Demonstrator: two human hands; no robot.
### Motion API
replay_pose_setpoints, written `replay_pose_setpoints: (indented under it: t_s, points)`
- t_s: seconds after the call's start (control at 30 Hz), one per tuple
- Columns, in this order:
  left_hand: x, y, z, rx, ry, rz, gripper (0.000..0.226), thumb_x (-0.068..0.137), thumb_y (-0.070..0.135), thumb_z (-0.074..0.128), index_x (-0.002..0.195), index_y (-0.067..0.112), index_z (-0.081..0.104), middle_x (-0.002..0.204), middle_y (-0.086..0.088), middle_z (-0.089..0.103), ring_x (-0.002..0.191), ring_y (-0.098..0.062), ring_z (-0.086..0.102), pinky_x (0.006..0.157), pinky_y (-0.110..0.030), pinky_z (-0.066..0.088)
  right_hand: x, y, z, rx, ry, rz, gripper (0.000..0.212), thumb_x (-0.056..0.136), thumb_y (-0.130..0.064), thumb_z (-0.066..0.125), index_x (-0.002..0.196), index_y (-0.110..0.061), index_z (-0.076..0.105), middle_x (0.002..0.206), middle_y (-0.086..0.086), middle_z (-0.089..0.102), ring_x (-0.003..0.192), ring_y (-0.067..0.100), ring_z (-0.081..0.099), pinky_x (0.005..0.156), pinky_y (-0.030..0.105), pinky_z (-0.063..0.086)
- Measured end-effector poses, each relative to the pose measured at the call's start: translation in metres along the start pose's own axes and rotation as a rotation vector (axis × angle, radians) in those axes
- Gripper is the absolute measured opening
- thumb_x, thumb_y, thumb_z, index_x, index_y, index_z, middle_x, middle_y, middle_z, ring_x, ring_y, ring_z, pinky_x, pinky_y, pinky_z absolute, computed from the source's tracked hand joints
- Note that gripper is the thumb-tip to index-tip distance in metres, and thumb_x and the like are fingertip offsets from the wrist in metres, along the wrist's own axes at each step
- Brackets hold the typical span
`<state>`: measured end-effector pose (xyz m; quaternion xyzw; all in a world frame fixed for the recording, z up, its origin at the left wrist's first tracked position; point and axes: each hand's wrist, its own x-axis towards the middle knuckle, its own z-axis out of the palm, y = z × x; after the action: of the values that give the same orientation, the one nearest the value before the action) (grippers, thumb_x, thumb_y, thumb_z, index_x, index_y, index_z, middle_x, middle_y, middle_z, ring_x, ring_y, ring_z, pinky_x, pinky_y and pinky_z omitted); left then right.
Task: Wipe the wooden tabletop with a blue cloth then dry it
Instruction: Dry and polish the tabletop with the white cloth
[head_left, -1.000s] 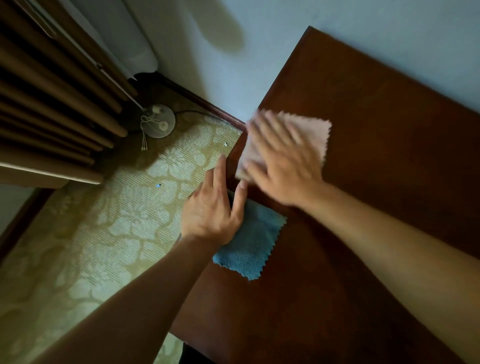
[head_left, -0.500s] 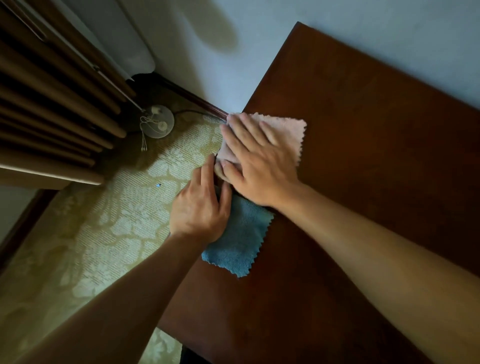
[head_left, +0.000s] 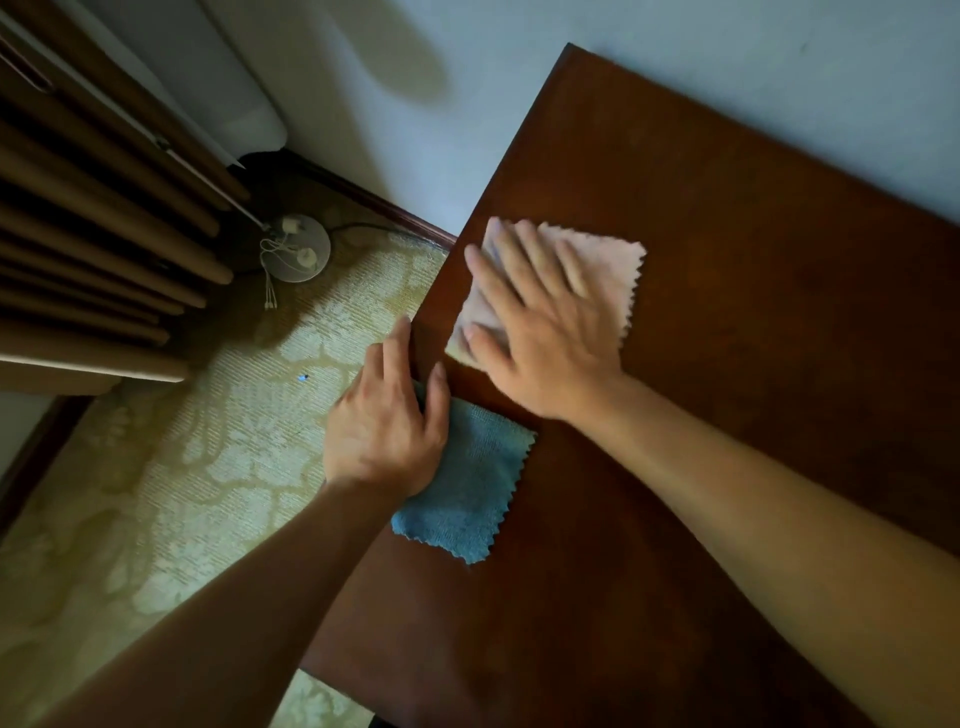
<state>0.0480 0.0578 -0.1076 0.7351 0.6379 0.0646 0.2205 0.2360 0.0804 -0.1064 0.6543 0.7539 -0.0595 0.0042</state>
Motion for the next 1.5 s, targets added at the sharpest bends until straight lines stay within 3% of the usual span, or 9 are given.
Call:
replay_pose_setpoints:
  t_s: [0.1,0.2,0.37,0.5,0.67,0.9,1.13,1.33,1.5]
  points:
    - [0.0,0.0,0.0,0.003,0.004,0.006,0.061,0.101,0.055,0.028,0.15,0.02,0.029,0.127,-0.006,0.056,0.096,-0.031,0.066,0.078,-0.044,0.054,-0.006,0.0,0.002,0.008,0.003,-0.06,0.074,0.099,-0.058,0.03,0.162,-0.021,0.026,0.17,0.008,0.021,0.158,0.026,0.016,0.128,0.049,0.013]
    - [0.001,-0.002,0.0,0.0,-0.006,0.004,0.058,0.102,0.053,0.029,0.15,0.019,0.029,0.128,-0.005,0.054,0.099,-0.031,0.065,0.081,-0.045,0.052,0.03,0.024,-0.005,0.012,0.019,0.007,0.079,0.096,-0.061,0.02,0.163,-0.019,0.023,0.17,0.005,0.021,0.158,0.024,0.017,0.129,0.045,0.011]
    - [0.004,-0.002,0.0,0.013,0.023,0.03,0.056,0.103,0.048,0.033,0.147,0.014,0.037,0.138,-0.007,0.05,0.125,-0.025,0.049,0.104,-0.043,0.041,0.088,0.064,-0.013,0.031,-0.017,0.288,0.077,0.102,-0.06,0.021,0.164,-0.017,0.008,0.173,0.001,0.006,0.159,0.019,0.002,0.129,0.039,0.0]
    - [0.025,0.011,-0.009,0.046,0.053,0.092,0.057,0.096,0.044,0.043,0.147,0.019,0.039,0.155,-0.005,0.038,0.14,-0.026,0.036,0.112,-0.048,0.029,0.046,0.036,-0.011,0.049,0.015,0.189,0.077,0.099,-0.057,0.017,0.163,-0.015,0.017,0.172,0.004,0.013,0.159,0.022,0.008,0.129,0.045,0.006]
    - [0.08,0.047,-0.009,0.012,-0.002,0.288,0.058,0.094,0.037,0.042,0.149,0.018,0.039,0.157,-0.006,0.037,0.139,-0.027,0.039,0.109,-0.049,0.032,-0.003,0.034,0.002,-0.048,0.023,-0.05,0.073,0.102,-0.058,0.024,0.161,-0.015,0.026,0.17,0.005,0.021,0.158,0.022,0.015,0.127,0.048,0.017]
    - [0.114,0.062,0.01,-0.044,-0.043,0.226,0.061,0.102,0.047,0.031,0.154,0.016,0.025,0.154,-0.011,0.036,0.137,-0.034,0.042,0.108,-0.054,0.04,0.064,0.08,-0.009,-0.073,0.043,0.087,0.075,0.1,-0.058,0.019,0.163,-0.018,0.023,0.171,0.001,0.017,0.159,0.021,0.013,0.129,0.044,0.009]
    - [0.112,0.063,0.012,0.019,-0.047,0.204,0.06,0.1,0.048,0.03,0.154,0.024,0.019,0.138,-0.008,0.041,0.117,-0.035,0.057,0.083,-0.049,0.051,0.102,0.087,-0.019,-0.041,0.017,0.207,0.07,0.105,-0.054,0.022,0.164,-0.017,0.015,0.172,0.002,0.011,0.159,0.021,0.006,0.129,0.044,0.004]
    - [0.11,0.063,0.012,0.024,-0.068,0.199,0.062,0.099,0.052,0.032,0.153,0.025,0.019,0.141,-0.007,0.041,0.121,-0.033,0.056,0.081,-0.048,0.053,0.043,0.061,-0.012,-0.024,0.029,0.076,0.065,0.107,-0.052,0.019,0.162,-0.017,0.024,0.17,0.003,0.018,0.159,0.022,0.011,0.128,0.048,0.012]
    - [0.11,0.063,0.011,0.05,-0.076,0.194,0.064,0.097,0.054,0.025,0.154,0.026,0.015,0.14,-0.007,0.041,0.118,-0.033,0.057,0.081,-0.049,0.053,0.09,0.09,-0.021,-0.016,0.038,0.111,0.07,0.103,-0.053,0.017,0.162,-0.016,0.027,0.17,0.004,0.021,0.158,0.024,0.015,0.128,0.048,0.012]
